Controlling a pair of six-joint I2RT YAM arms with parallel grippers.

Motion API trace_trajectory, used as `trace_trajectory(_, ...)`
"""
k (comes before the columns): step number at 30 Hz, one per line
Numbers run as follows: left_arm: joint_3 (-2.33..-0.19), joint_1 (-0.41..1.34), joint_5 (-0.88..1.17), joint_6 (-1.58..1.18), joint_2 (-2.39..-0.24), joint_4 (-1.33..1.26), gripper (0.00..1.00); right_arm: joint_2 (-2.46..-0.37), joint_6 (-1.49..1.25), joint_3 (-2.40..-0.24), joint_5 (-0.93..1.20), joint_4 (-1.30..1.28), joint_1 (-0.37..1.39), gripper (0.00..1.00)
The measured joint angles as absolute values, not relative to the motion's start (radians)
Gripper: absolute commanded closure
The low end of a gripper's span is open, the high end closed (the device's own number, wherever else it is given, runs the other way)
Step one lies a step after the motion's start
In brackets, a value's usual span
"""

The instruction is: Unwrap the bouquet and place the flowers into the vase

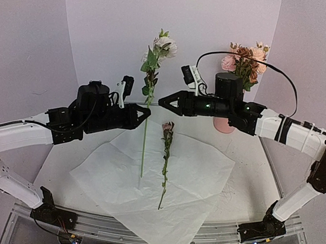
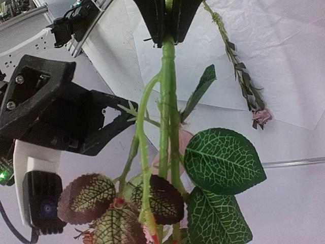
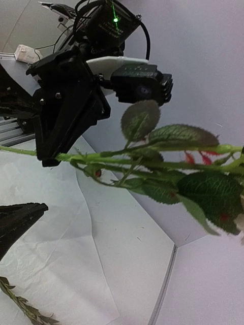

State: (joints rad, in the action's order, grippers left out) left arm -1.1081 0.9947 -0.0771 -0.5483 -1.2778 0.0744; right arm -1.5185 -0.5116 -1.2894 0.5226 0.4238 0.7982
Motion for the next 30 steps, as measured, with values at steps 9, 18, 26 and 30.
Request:
trace_trajectory(9,-1.113,0.995,0.01,-0.55,-1.299,0.045,0.96,-1.523,-0.505,-1.322,0.543,0.407,0.798,0.48)
trace_trajectory(18,-1.113,0.995,0.101,-0.549,-1.31,0.001,0.94,-1.547,-0.512,-1.343,0.543,0.388,0.798,0.58)
trace_trajectory(26,-1.113,0.995,0.166,-0.548,-1.329,-0.01,0.69,-1.548,-0.526,-1.344,0.535,0.381,0.798,0.97)
trace_trajectory(30,-1.113,0.993,0.158,-0.538,-1.336,-0.012,0.36,-1.544,-0.512,-1.344,0.505,0.377,0.8,0.96)
